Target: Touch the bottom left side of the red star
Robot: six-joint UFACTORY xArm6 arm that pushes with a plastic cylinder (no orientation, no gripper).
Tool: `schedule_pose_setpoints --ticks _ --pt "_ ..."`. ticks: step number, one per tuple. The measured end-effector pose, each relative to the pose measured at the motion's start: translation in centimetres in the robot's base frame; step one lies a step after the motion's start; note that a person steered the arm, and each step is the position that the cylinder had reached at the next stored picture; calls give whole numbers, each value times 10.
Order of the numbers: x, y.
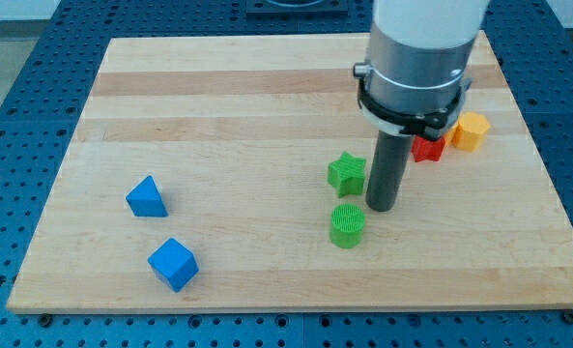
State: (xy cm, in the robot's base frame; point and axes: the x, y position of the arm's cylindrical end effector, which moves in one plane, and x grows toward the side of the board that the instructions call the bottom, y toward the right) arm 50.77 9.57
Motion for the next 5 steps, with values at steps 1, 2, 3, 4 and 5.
schedule_pose_setpoints --ticks 1,2,3,4,5 --pt "0 0" --pt "-2 -7" --pt "-32 -12" --pt "-70 6" --pt "-91 31"
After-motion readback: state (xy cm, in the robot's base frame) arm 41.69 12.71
